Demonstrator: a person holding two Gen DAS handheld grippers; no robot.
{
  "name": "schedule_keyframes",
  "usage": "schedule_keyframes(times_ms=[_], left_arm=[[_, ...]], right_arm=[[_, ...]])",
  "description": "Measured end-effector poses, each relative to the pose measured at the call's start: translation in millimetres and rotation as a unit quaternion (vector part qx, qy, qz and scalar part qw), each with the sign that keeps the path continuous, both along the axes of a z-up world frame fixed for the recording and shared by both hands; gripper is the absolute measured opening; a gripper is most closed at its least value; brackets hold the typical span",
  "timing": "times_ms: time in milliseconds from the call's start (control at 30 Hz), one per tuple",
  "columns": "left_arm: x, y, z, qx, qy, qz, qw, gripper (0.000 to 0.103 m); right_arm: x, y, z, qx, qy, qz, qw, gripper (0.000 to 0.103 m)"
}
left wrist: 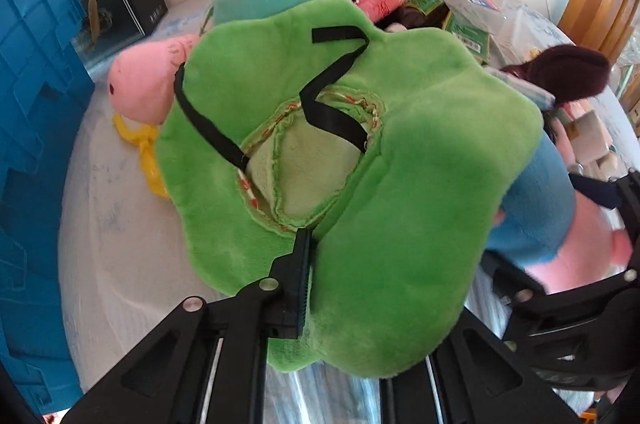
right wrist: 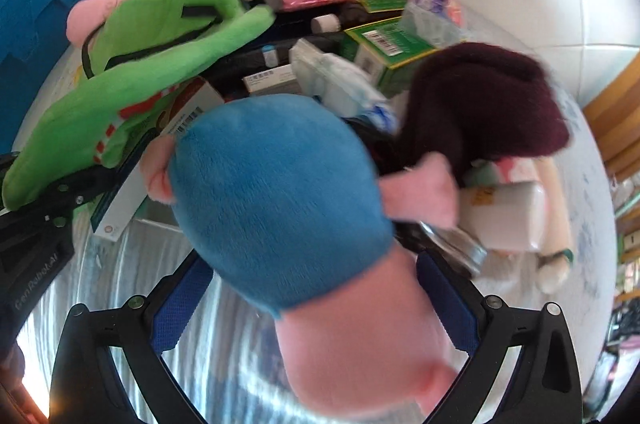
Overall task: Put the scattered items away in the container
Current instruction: 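Grasp the green frog plush with the left tool while the right tool grasps the blue pig plush, then carry the green plush with the left tool while the right tool carries the blue pig to the crate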
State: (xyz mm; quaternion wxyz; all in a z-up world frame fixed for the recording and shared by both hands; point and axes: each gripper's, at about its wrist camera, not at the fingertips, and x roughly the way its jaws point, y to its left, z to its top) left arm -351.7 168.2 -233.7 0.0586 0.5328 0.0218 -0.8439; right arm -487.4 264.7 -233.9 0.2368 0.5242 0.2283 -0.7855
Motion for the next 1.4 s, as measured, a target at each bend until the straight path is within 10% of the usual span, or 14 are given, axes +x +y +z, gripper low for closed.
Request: schedule_keyframes(times_ms=[467, 1033, 1400], left_arm=[[23.1, 6.0, 41.6, -0.007, 0.047, -0.010, 0.9988, 0.007], [104.6, -29.9, 193.3, -0.017, 0.191, -0.049, 0.9803, 0.007], [151.6, -104.9, 298.8, -0.068, 0.276, 0.058, 0.9571, 0.007]], right_arm=[[-6.9, 20.1, 15.6, -0.096, -0.027, -0.053, 0.994, 0.088], [77.1, 18.0, 165.9, -0.195, 0.072, -0.095, 0.974, 0.087], [127.2, -45.9, 276.3, -0.226, 0.156, 0.015, 0.962, 0.087]])
